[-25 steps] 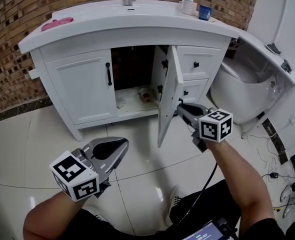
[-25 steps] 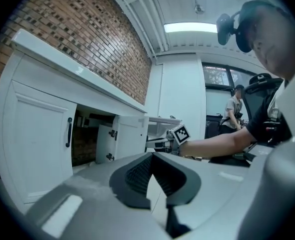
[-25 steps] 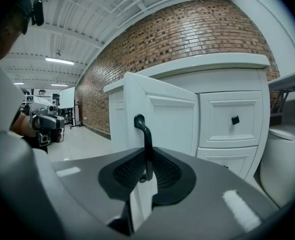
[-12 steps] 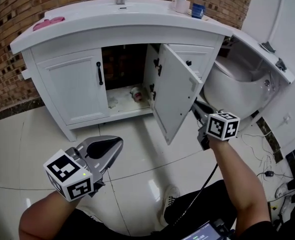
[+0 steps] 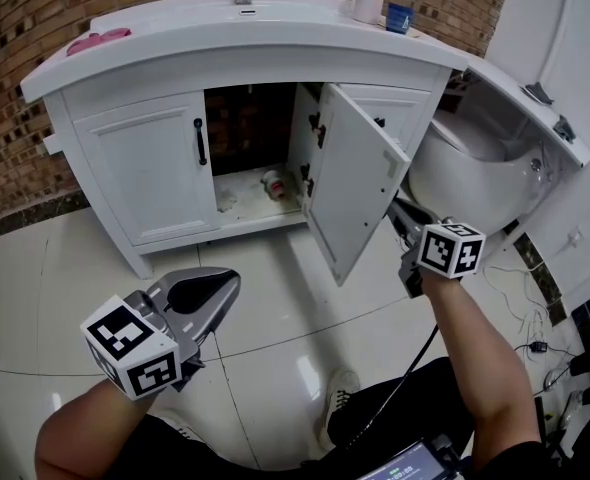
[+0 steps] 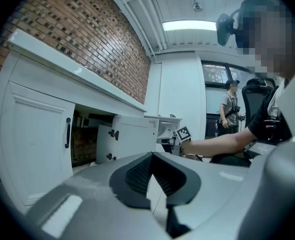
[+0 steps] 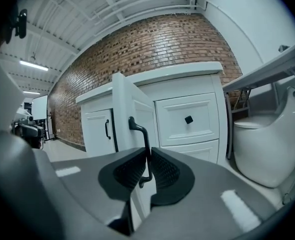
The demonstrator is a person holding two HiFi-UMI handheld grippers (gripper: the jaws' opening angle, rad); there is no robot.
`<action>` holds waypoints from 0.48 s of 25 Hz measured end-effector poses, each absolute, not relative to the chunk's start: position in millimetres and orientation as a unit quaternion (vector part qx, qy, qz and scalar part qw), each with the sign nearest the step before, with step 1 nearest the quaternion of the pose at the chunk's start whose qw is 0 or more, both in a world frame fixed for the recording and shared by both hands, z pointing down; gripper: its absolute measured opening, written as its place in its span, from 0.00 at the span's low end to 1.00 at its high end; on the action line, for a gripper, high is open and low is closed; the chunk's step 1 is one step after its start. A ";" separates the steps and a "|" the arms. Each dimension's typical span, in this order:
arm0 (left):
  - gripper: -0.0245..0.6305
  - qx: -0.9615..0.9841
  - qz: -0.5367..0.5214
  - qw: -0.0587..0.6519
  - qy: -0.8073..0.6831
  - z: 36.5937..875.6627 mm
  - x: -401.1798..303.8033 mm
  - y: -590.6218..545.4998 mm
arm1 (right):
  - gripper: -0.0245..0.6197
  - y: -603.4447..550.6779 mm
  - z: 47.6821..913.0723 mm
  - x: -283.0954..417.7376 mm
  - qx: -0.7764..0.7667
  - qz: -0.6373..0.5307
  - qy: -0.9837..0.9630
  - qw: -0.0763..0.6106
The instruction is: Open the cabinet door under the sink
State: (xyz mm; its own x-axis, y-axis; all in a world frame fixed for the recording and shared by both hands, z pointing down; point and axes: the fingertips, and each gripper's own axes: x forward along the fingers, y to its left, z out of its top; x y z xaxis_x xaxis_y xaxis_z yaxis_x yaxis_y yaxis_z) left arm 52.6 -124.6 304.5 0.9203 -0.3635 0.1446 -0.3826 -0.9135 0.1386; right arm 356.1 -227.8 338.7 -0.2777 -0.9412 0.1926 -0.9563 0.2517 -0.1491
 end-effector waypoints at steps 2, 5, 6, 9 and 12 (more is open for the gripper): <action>0.05 0.976 0.057 0.082 -0.191 304.4 52.2 -125.0 | 0.09 -227.5 339.3 355.1 0.605 0.119 -0.786 0.044; 0.05 0.977 0.058 0.080 -0.190 304.8 53.0 -124.3 | 0.09 -221.6 340.9 357.2 0.622 0.128 -0.770 0.069; 0.05 0.977 0.058 0.079 -0.189 305.0 53.0 -123.9 | 0.08 -218.0 340.7 357.5 0.629 0.131 -0.762 0.080; 0.05 0.976 0.060 0.078 -0.192 305.3 50.2 -124.0 | 0.06 -207.1 342.0 346.2 0.632 0.141 -0.753 0.118; 0.05 0.975 0.059 0.079 -0.201 304.8 43.9 -126.4 | 0.05 -200.3 348.0 313.9 0.599 0.163 -0.772 0.134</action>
State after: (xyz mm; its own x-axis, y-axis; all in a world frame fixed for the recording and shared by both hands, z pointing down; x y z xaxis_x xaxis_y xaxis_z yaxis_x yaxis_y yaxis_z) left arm 43.9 -126.4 304.8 0.9122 -0.3827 0.1462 -0.4012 -0.9066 0.1304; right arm 313.9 -200.3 348.0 -0.2463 -0.8817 0.4024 -0.9691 0.2292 -0.0909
